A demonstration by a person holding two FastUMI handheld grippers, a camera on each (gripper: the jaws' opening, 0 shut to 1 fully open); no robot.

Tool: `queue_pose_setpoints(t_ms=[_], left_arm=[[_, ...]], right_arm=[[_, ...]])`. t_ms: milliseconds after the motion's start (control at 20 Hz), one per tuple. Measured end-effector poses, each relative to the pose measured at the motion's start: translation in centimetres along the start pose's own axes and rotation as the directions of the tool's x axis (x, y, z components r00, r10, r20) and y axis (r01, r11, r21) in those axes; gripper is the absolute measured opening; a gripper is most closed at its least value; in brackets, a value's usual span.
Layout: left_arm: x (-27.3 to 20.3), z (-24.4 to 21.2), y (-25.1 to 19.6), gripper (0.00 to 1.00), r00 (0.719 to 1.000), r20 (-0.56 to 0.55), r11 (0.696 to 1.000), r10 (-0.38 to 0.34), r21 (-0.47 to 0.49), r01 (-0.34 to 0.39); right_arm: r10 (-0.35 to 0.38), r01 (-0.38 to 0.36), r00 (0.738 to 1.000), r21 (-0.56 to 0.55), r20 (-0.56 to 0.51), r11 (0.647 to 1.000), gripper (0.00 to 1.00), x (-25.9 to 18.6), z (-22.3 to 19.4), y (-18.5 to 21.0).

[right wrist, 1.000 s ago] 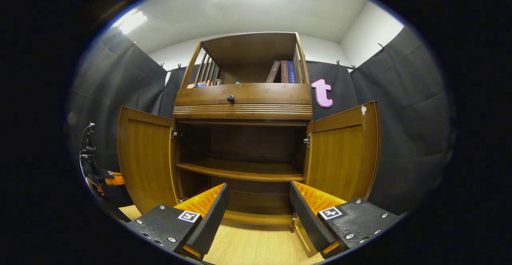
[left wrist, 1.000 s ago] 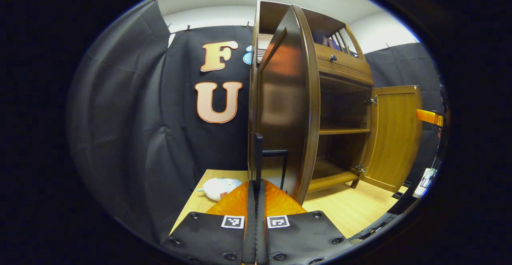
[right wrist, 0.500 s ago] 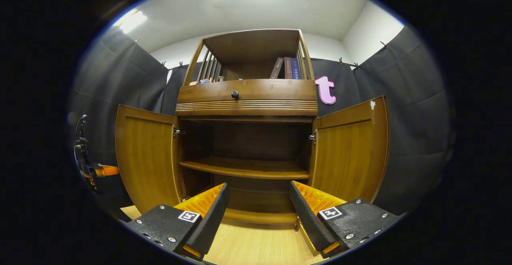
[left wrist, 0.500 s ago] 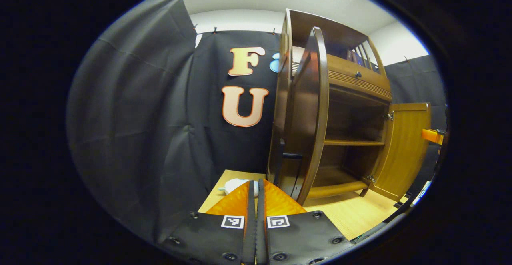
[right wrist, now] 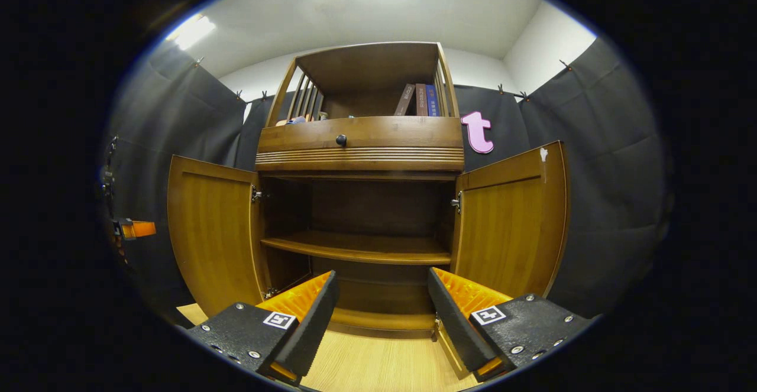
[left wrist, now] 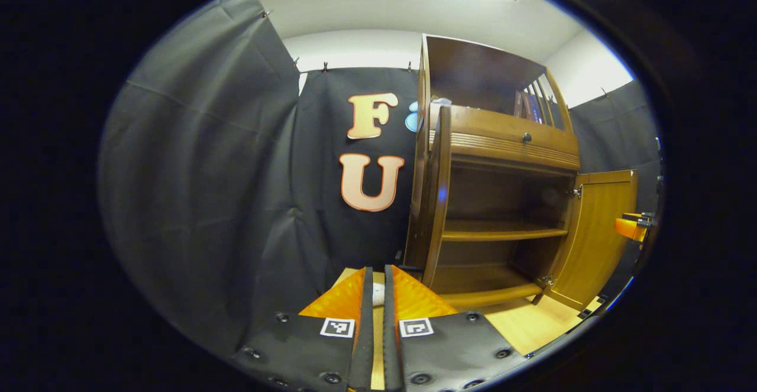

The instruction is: Open the right door of the double-door shoe cabinet with the right hand, and open the left door with the left hand.

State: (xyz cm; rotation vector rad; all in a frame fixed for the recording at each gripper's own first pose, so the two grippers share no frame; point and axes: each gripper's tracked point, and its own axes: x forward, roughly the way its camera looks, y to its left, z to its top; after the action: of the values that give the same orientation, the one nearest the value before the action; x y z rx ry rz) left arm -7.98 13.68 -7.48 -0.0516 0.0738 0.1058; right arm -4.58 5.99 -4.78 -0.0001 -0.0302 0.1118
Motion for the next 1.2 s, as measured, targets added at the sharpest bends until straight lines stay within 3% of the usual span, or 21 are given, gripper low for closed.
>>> queue_pose_setpoints(t_ms=[100, 400, 550, 750, 1200], left_arm=[[-0.6, 1.7, -0.5, 0.2, 0.998, 0.04, 0.998, 0.044, 0.032, -0.045], [-1.7, 5.6, -6.6, 0.7, 0.996, 0.085, 0.999, -0.007, 0.04, 0.004], [-1.4, 6.6, -10.3, 0.71, 0.994, 0.091, 0.997, -0.063, 0.038, 0.06], [-0.3, 6.8, -14.3, 0.96, 0.99, 0.079, 0.993, -0.116, 0.031, 0.114], [1.9, 4.9, -17.3, 0.97, 0.99, 0.01, 0.99, -0.139, 0.039, 0.138]], right_arm=[[0.0, 0.0, 1.0, 0.004, 0.002, 1.0, 0.92, -0.1, 0.1, -0.2], [0.002, -0.002, 1.0, 0.007, 0.006, 1.0, 0.92, -0.2, 0.4, -0.9], [0.005, -0.005, 1.0, 0.009, 0.006, 1.0, 0.92, -0.6, 0.4, -1.1], [0.005, -0.005, 1.0, 0.002, 0.009, 1.0, 0.92, -1.0, 0.6, -1.6], [-0.014, 0.015, 1.0, -0.002, 0.017, 1.0, 0.92, -1.8, 1.7, -3.1]])
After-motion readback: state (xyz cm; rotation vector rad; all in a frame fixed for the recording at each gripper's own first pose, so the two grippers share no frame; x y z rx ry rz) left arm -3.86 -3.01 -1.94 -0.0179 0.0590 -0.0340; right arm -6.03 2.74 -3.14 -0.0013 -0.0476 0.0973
